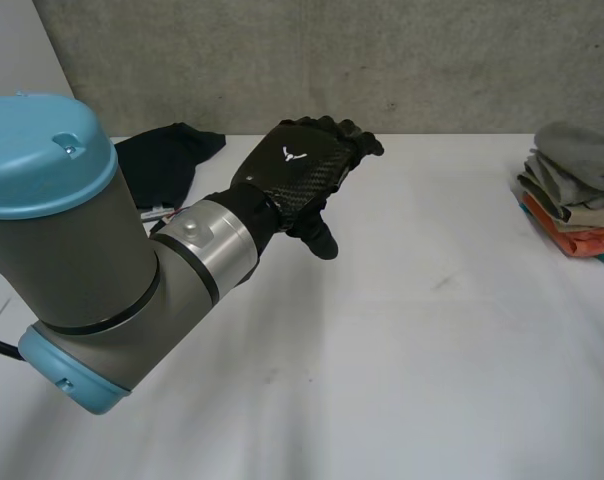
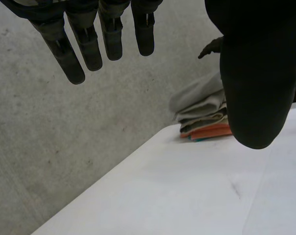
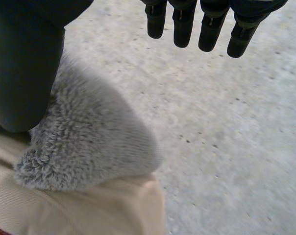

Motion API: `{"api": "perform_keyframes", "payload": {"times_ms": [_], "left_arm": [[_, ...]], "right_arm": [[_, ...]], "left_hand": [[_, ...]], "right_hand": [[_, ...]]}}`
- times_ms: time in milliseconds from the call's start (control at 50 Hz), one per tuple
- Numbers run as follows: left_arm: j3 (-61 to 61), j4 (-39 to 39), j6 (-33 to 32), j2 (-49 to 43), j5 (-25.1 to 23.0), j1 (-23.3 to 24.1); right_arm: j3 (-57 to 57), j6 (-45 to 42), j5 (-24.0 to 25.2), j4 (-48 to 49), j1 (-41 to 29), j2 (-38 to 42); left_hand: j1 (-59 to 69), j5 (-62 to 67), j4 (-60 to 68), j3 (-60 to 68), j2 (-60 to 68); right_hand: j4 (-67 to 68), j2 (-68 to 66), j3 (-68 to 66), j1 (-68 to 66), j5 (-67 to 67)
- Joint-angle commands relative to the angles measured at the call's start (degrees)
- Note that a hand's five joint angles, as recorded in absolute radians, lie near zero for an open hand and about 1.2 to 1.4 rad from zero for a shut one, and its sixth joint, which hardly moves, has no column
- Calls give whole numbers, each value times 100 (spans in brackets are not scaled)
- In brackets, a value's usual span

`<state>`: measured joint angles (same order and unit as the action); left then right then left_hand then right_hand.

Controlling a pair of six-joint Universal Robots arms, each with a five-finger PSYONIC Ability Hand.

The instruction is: Fold the laundry.

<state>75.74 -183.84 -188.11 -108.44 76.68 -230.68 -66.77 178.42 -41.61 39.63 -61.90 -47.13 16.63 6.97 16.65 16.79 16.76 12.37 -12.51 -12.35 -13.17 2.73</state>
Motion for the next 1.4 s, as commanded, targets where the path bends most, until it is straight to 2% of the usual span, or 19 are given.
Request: {"api": "perform_keyframes", "payload": {"times_ms": [20, 140, 180, 220, 300, 360, 440, 520, 540, 580, 620, 700, 780, 840, 940, 1100, 1300, 1380, 1400], "left_arm": [[-68, -29, 20, 147, -13, 119], [-270, -143, 98, 393, -30, 163], [-472, -161, 213, 402, -48, 172], [-665, -152, 309, 402, -57, 172], [-1043, -143, 520, 402, -48, 146], [-1272, -134, 582, 402, 22, 85], [-1317, -117, 547, 420, 224, -248], [-1229, -73, 495, 385, 646, -1258], [-1142, -64, 399, 350, 742, -1687], [-1088, -81, 196, 262, 761, -2067], [-1079, -108, -285, -148, 778, -2540], [-1245, -187, -1234, -1097, 735, -3096], [-1596, -580, -1833, -2081, 735, -3378], [-1834, -942, -1931, -2602, 647, -3519], [-2422, -1434, -1958, -3533, 112, -3923], [-3424, -1453, -1984, -4544, -109, -4125], [-3918, -1488, -1993, -5143, -223, -4257], [-4085, -1505, -2037, -5311, -285, -4257], [-4146, -1514, -2072, -5354, -294, -4240]], "right_arm": [[-99, -553, -997, -1746, 117, -920], [383, -2246, -2691, -3055, 117, -1684], [480, -2609, -3053, -3014, 56, -1895], [507, -2716, -3143, -2761, -224, -2097], [158, -2410, -3134, -1936, -1390, -2388], [-308, -2225, -3073, -1494, -1824, -2634], [-1607, -2084, -2539, -932, -2448, -3204], [-2609, -2136, -1897, -869, -2957, -3425], [-2778, -2136, -1825, -886, -3029, -3452], [-3086, -2136, -1702, -887, -3170, -3505], [-3491, -2162, -1675, -930, -3319, -3531], [-3896, -2250, -1684, -1123, -3452, -3487], [-4107, -2417, -1684, -1369, -3478, -3356], [-4212, -2627, -1693, -1615, -3469, -3181], [-4318, -2927, -1710, -1862, -3417, -3004], [-4415, -2936, -1675, -1827, -3399, -2995], [-4415, -2962, -1658, -1809, -3399, -2890], [-4406, -2962, -1658, -1809, -3399, -2837], [-4406, -2962, -1658, -1809, -3399, -2837]], "left_hand": [[199, 166, 198, 183, 187], [216, 183, 214, 200, 203], [250, 216, 248, 234, 237], [250, 216, 248, 234, 237], [250, 216, 248, 234, 237], [199, 166, 198, 183, 187], [166, 132, 164, 150, 153], [98, 65, 97, 82, 86], [98, 65, 97, 82, 86], [65, 31, 63, 49, 52], [-119, -152, -121, -135, -131], [-372, -406, -374, -388, -385], [-507, -541, -509, -523, -520], [-524, -557, -526, -540, -537], [-406, -440, -408, -422, -419], [47, 13, 45, 31, 34], [704, 670, 702, 688, 691], [1978, 1944, 1976, 1962, 1965], [3115, 3081, 3113, 3099, 3102]], "right_hand": [[-237, 251, 235, 317, -273], [-237, 251, 235, 317, -273], [-237, 251, 235, 317, -273], [-237, 251, 235, 317, -273], [-237, 251, 235, 317, -273], [-237, 251, 235, 317, -273], [-237, 251, 235, 317, -273], [-237, 251, 235, 317, -273], [-237, 251, 235, 317, -273], [-237, 251, 235, 317, -273], [-237, 251, 235, 317, -273], [-237, 251, 235, 317, -273], [-237, 251, 235, 317, -273], [-237, 251, 235, 317, -273], [-237, 251, 235, 317, -273], [-237, 251, 235, 317, -273], [-237, 251, 235, 317, -273], [-237, 251, 235, 317, -273], [-237, 251, 235, 317, -273]]}}
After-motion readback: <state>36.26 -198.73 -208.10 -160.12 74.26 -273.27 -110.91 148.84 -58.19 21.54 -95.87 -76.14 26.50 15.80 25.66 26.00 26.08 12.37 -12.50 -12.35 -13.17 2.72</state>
